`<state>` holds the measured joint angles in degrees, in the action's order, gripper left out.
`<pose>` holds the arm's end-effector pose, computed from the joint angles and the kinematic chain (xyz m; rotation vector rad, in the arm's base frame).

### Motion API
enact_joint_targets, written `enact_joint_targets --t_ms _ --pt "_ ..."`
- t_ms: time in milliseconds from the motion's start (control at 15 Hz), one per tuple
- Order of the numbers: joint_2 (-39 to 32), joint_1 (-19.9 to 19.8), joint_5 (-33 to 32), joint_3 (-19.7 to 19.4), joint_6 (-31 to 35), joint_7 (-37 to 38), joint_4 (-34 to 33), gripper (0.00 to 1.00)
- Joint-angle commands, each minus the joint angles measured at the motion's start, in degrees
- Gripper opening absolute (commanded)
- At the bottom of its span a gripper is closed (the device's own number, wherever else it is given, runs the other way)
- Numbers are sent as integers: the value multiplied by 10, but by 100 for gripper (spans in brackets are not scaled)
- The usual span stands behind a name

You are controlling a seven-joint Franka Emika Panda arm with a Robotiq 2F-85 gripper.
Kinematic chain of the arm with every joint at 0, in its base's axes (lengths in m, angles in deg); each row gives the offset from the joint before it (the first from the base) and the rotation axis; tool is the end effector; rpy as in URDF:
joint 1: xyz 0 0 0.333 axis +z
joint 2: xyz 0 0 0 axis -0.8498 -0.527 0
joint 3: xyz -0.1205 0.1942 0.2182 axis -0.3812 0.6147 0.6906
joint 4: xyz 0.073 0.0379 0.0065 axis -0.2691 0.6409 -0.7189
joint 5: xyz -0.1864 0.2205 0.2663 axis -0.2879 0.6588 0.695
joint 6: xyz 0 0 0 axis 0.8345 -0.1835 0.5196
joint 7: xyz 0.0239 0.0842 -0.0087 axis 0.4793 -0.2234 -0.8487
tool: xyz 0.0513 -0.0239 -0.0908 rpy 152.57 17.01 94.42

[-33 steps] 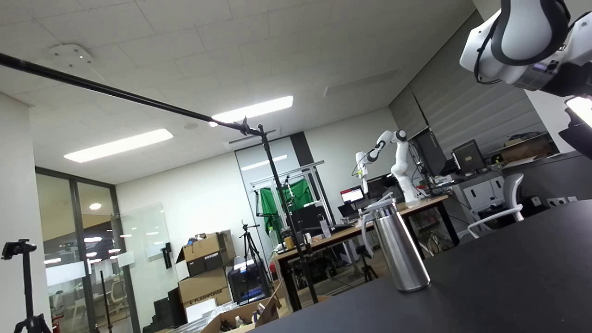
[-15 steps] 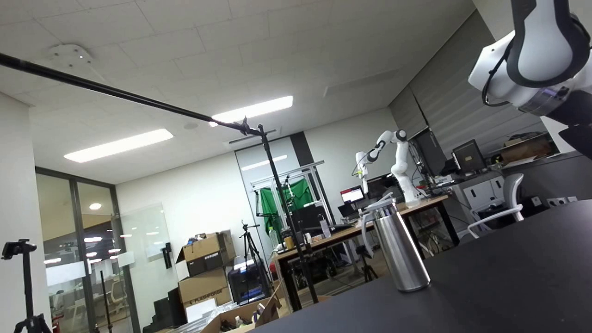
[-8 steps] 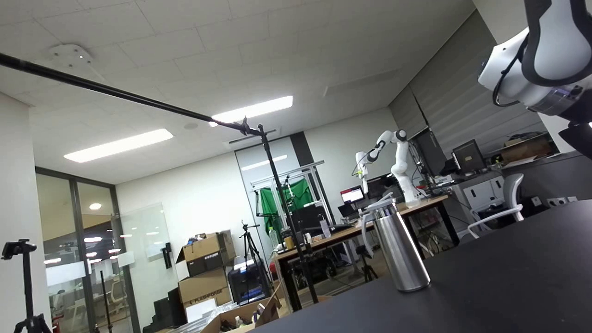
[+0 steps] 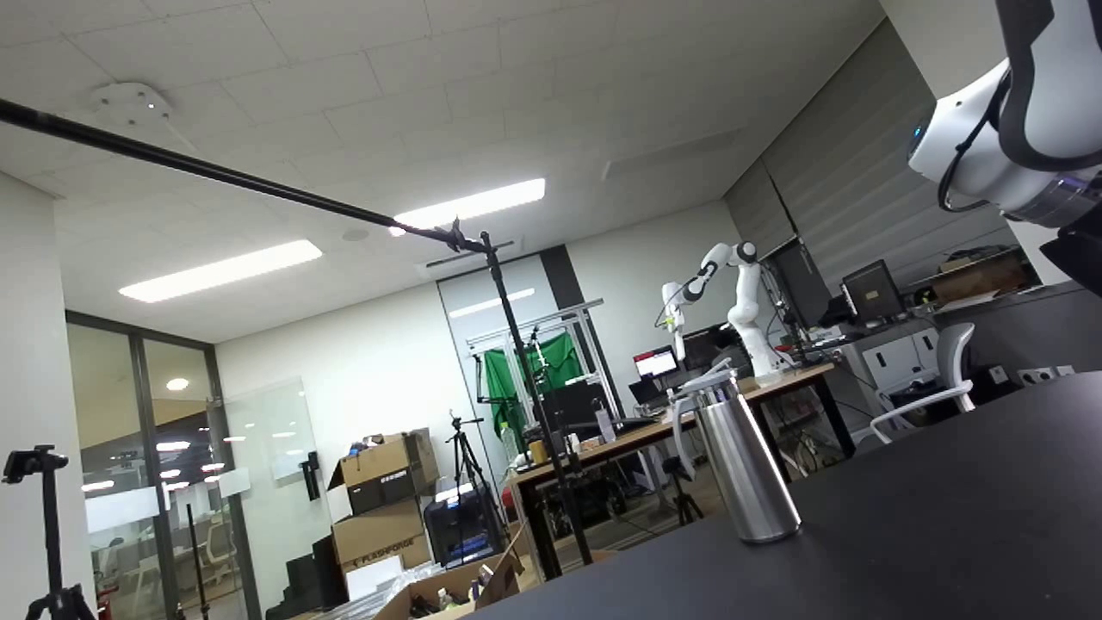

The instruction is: Put the white and the blue cup in the orange cup

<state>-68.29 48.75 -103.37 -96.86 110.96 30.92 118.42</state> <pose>0.5103 -0.2152 0.2113 2.4309 0.4151 -0.2631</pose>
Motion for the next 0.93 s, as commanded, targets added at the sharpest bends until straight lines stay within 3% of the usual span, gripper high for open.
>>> enact_joint_targets --t_ms 0,133,200,267,867 --pt "-11 -2 -18 -2 5 23 -8 0" --pt "-11 -1 -18 -1 1 24 -7 0" --pt "-9 0 -17 0 -1 24 -6 25" --pt "-4 1 -17 0 -3 22 -4 25" --pt "55 6 -8 9 -10 13 9 86"
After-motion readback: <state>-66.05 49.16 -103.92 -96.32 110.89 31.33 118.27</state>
